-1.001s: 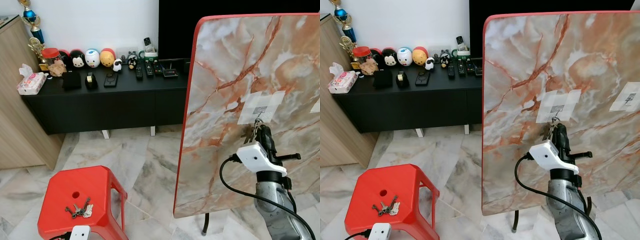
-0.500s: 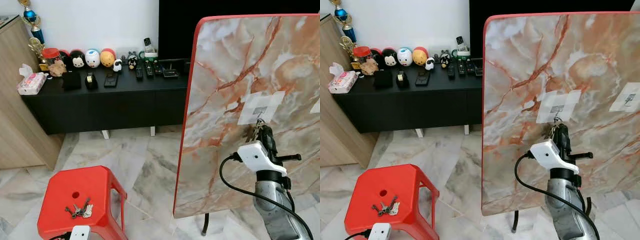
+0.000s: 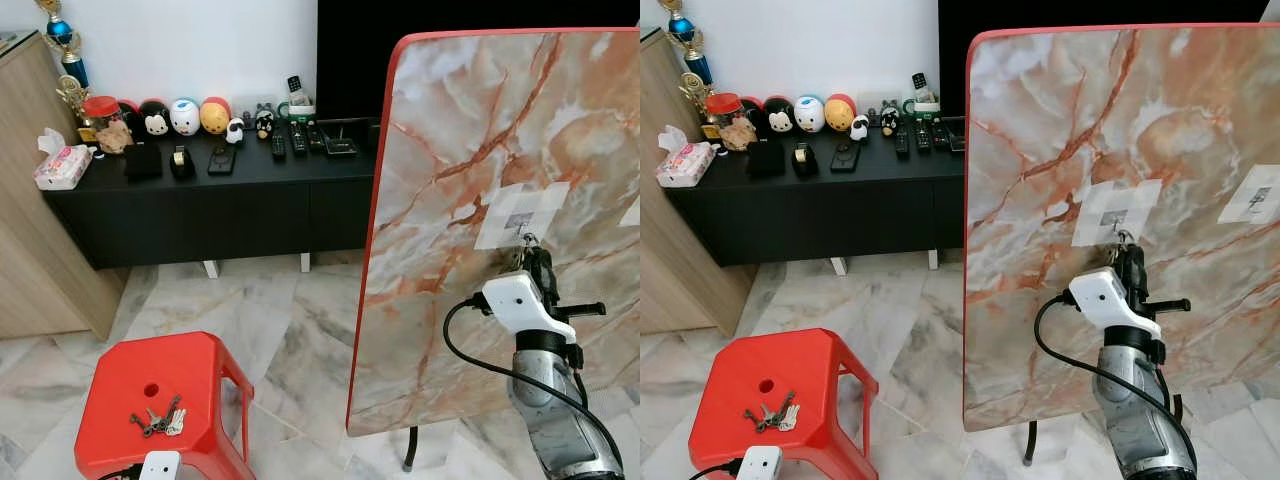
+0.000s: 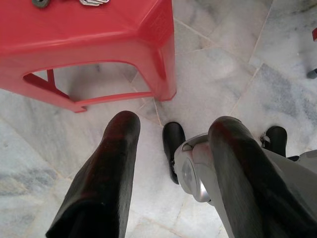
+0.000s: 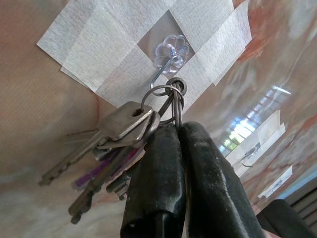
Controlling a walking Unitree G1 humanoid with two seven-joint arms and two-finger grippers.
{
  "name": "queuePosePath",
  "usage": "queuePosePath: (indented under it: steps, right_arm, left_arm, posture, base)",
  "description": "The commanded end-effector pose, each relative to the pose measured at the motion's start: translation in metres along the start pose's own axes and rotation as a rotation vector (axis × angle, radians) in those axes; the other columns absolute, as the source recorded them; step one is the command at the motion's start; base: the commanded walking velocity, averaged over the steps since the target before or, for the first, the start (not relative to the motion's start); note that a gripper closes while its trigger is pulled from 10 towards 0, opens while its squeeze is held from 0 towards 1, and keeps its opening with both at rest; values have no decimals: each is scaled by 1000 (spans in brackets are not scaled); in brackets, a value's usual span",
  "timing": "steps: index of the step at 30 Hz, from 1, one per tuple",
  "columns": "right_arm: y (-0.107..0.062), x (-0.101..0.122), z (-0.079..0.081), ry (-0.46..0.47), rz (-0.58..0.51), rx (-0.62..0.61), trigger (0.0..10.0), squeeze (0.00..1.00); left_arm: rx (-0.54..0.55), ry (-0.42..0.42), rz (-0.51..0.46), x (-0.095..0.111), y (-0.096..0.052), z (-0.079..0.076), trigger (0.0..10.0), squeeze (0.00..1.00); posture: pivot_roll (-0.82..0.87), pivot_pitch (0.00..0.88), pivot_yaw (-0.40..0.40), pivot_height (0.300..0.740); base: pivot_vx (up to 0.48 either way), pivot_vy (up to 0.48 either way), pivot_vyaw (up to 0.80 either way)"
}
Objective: Hang keys on a hook
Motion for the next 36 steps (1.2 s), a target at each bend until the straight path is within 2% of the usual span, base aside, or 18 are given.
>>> queuePosePath:
  steps: [1, 12, 27, 36]
  right_arm:
    - [2, 5, 1, 7, -22, 4, 10000, 0]
    - [-5, 4, 12, 22, -8, 59, 10000, 0]
    - [-2, 13, 14, 9, -48, 66, 10000, 0]
    - [5, 19, 7, -1, -76, 41, 10000, 0]
  left_arm:
    - [-4, 8, 26, -7, -1, -1, 10000, 0]
    - [-5, 8, 26, -7, -1, -1, 10000, 0]
    - [-6, 6, 24, -7, -1, -2, 10000, 0]
    - [-6, 5, 24, -7, -1, -1, 10000, 0]
  posture:
    - [49, 0, -47, 740]
    - [48, 0, -48, 740]
    - [52, 0, -49, 740]
    - [52, 0, -50, 740]
  base:
    - [0, 0, 0]
    - [0, 0, 0]
    - [0, 0, 0]
    - [0, 0, 0]
Point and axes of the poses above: a point about 5 cm out from each wrist's last joint towards the gripper, its own y axis pointing out of the wrist towards the gripper, its own x axis along the axis of the wrist's last joint, z = x × y, the point moved 4 cm from there along y, pointing out of the wrist towards the gripper, and after that the axes turned 2 degrees about y, right-handed, at the moved point
